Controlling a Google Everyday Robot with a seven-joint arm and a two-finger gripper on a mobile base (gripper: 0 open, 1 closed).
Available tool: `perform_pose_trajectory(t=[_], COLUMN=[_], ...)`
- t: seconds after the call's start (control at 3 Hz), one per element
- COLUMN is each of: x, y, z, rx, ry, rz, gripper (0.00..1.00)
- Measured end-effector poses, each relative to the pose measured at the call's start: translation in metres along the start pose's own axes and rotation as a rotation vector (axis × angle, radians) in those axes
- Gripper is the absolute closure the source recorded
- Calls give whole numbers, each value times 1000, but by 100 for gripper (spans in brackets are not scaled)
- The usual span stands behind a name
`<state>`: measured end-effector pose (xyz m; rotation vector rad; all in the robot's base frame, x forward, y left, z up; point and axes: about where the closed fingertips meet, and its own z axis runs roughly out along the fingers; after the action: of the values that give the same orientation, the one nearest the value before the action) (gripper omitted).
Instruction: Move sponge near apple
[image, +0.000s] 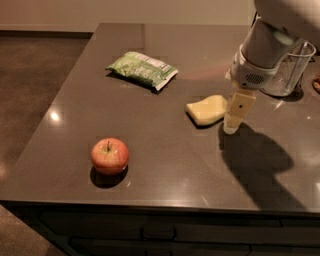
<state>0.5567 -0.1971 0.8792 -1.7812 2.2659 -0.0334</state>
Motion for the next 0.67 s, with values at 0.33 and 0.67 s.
perform_pose_trajectory(t=[0.33,0.67], x=[0,-4], y=[-6,-6], z=[20,33], rx=[-36,-74], ry=[17,17], rz=[-2,-6], gripper=[0,18])
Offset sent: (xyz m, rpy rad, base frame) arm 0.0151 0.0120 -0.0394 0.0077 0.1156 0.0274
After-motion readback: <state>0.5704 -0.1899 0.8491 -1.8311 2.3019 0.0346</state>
